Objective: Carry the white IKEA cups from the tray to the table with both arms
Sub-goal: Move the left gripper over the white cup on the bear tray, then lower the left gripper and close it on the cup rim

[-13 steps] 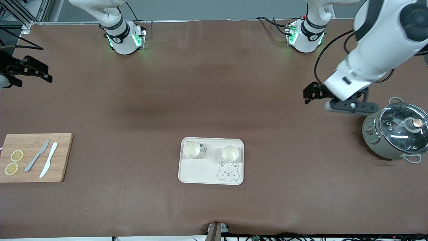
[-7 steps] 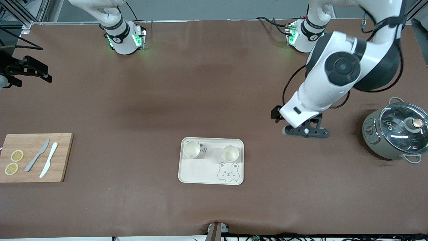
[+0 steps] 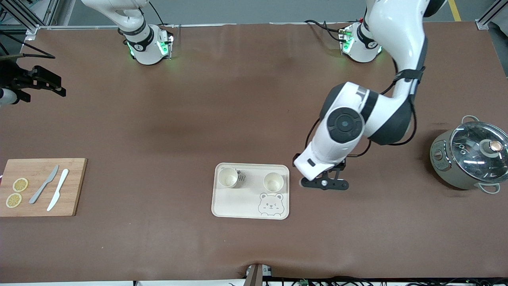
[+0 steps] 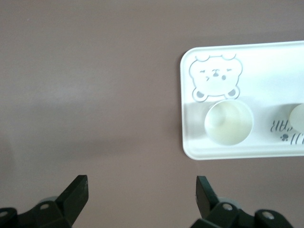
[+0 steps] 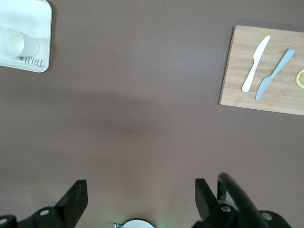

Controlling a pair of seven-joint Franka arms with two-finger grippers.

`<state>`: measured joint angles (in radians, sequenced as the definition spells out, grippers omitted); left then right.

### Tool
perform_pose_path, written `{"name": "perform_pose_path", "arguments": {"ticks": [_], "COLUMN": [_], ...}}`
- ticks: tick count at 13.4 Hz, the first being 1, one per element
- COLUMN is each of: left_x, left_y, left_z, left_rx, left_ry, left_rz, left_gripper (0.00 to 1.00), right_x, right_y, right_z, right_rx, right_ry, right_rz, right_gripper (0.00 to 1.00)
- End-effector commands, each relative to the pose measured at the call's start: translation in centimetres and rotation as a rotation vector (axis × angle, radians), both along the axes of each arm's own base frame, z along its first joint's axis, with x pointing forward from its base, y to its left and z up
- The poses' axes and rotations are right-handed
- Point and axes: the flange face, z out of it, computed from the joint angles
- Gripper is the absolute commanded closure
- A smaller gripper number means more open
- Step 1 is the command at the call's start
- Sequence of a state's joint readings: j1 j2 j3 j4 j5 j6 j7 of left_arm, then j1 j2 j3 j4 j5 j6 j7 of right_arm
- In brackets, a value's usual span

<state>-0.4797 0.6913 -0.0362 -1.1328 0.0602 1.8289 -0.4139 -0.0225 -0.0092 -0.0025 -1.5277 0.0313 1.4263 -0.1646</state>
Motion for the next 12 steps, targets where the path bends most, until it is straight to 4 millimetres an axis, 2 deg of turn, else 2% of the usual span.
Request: {"name": "perform_pose_path", "arguments": {"ticks": [1,6,12], "left_x": [1.2,1.0,1.1], "left_y": [-1.5,-4.7,-6.2], "left_z": [-1.2,-6.4,-10.5], "left_rx": [0.000,-0.031,-0.054], "left_ry": [-0.051,-0.084,-0.108], "left_rz": [0.006,0.008,-0.002], "left_gripper": [0.00,0.00,0.00], "right_x": [0.4,0.4,0.8], "right_y": [0.1,-1.0,-1.1], "right_z": [0.2,0.0,-0.7], "right_rx": [-0.003,-0.004,-0.005], "right_ry": [0.006,0.006,0.023], "right_rz": [0.011,-0.006,-0.005], "right_gripper": [0.00,0.00,0.00]}}
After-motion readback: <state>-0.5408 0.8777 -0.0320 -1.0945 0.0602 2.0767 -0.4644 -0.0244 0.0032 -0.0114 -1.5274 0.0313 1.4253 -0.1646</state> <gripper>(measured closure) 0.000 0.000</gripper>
